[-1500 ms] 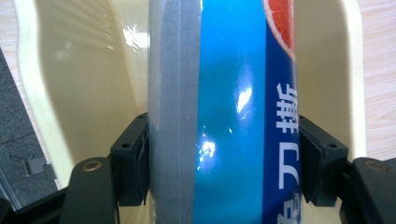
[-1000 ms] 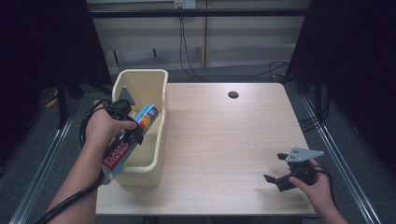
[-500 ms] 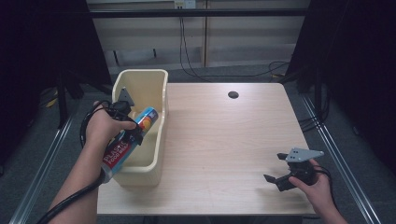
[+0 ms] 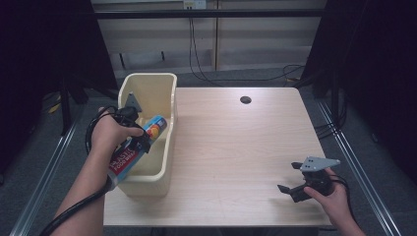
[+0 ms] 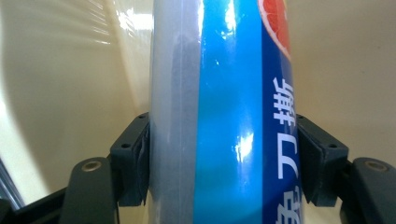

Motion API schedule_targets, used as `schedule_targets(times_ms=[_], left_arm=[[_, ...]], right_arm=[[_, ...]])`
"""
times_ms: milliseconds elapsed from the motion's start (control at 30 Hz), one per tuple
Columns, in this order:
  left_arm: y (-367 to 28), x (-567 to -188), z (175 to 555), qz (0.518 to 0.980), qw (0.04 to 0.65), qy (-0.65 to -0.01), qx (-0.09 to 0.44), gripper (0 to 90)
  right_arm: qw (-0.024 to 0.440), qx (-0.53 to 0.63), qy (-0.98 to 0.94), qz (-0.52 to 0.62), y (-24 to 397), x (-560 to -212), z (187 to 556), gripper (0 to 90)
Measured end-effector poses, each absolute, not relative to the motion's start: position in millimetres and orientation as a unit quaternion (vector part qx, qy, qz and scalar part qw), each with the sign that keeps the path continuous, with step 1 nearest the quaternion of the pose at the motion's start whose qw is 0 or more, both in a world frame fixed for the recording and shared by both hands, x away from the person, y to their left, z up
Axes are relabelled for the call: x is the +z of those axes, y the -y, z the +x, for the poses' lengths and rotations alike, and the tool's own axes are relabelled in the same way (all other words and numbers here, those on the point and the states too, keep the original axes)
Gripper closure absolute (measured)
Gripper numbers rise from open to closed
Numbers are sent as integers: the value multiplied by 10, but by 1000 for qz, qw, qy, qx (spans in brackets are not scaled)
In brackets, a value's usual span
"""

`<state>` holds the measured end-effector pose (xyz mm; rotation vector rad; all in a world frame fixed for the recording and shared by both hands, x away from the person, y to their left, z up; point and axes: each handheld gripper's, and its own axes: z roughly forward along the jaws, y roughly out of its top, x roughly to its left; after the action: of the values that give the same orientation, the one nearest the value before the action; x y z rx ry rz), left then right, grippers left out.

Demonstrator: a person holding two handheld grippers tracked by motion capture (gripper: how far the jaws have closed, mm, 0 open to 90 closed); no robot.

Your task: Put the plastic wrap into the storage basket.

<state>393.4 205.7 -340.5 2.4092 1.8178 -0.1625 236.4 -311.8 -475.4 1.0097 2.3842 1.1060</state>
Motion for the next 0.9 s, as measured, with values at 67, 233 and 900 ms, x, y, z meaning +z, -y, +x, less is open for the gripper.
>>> schedule_targets(times_ms=[67, 233, 900], left_arm=[[-2048, -3409, 3941, 795, 62, -601, -55, 321], [-2041, -3418, 3958, 796, 59, -599, -58, 320], [-2014, -3423, 3972, 796, 58, -600, -53, 319]], right_arm=[[162, 387, -835, 355, 3118, -4755, 2364, 24], [160, 388, -836, 355, 3113, -4759, 2361, 24], [162, 388, -834, 356, 3126, -4744, 2349, 24]])
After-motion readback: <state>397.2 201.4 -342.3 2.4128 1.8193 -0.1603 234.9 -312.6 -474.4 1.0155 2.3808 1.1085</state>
